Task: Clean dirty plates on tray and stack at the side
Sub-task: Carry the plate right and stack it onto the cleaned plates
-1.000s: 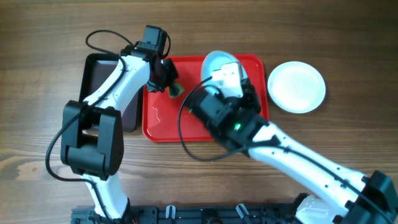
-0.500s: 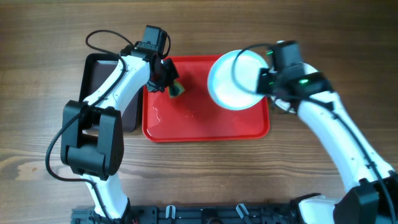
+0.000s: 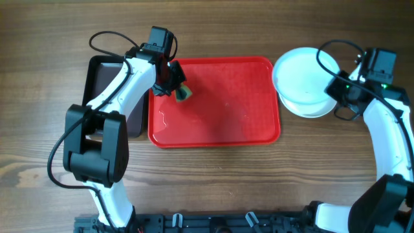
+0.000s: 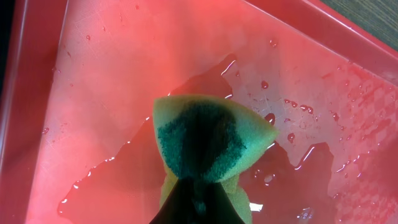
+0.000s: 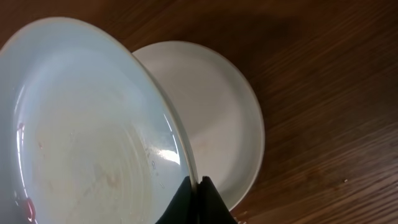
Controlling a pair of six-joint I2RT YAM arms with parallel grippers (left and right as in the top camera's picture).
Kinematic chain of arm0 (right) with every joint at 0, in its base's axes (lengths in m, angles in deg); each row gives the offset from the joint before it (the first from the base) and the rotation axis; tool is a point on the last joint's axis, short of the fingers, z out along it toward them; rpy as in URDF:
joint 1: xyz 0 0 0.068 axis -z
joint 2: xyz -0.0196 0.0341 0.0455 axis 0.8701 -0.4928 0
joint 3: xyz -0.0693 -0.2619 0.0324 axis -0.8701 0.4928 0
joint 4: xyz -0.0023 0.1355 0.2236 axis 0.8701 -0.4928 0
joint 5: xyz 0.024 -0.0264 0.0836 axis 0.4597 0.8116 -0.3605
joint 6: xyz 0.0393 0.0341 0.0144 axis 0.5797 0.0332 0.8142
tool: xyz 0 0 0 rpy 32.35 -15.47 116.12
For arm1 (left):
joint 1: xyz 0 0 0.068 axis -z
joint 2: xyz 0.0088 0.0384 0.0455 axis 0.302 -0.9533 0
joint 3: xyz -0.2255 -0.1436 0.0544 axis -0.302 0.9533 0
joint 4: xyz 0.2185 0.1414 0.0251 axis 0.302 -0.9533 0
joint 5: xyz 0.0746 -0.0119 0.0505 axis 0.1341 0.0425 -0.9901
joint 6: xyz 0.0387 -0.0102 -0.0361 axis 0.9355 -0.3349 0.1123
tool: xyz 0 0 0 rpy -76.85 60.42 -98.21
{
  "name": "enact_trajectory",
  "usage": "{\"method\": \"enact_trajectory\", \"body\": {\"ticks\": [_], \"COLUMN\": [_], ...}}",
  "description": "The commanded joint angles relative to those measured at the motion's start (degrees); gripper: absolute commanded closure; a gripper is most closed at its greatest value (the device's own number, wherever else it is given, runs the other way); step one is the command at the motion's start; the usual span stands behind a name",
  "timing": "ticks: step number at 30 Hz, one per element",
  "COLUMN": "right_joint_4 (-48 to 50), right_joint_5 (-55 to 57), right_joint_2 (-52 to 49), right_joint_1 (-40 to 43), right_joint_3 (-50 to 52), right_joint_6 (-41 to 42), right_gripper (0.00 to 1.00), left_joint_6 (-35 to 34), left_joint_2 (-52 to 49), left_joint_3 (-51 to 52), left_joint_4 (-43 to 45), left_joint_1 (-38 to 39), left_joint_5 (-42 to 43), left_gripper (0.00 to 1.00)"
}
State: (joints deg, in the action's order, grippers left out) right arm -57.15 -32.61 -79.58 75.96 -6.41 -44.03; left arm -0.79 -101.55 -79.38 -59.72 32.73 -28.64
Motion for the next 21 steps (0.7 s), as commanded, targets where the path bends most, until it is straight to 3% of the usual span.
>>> {"method": "enact_trajectory", "body": {"ticks": [1,12,15,21], "right_joint_4": [3.2,6.2,6.1,2.4], "right_joint_5": [4.5,5.1,2.7,-10.1], "right_joint_2": [-3.3,-11.3,-10.7,-6.4], "right_joint_1": [1.2,1.7,1.7,1.7], "right_joint_3": [2.3,3.1,3.0,-0.4], "right_joint_6": [0.2,1.2,0.8,-3.7], "right_gripper": [0.96,0.94,0.69,0.57], "left_joint_6": [-0.6,-0.5,0.8,3.2], "left_joint_2": [1.2,1.2,1.6,5.9], "left_joint_3": [-0.2,-0.3,-0.8,-4.8], "left_joint_4": [0.0,0.0,-0.3,-8.2], "left_joint_1": [-0.2,-0.2,-0.3,-1.9], "left_joint_5": [-0.8,-0.8,-0.8,-4.4], "left_gripper": [0.96,0.96,0.96,0.96]}}
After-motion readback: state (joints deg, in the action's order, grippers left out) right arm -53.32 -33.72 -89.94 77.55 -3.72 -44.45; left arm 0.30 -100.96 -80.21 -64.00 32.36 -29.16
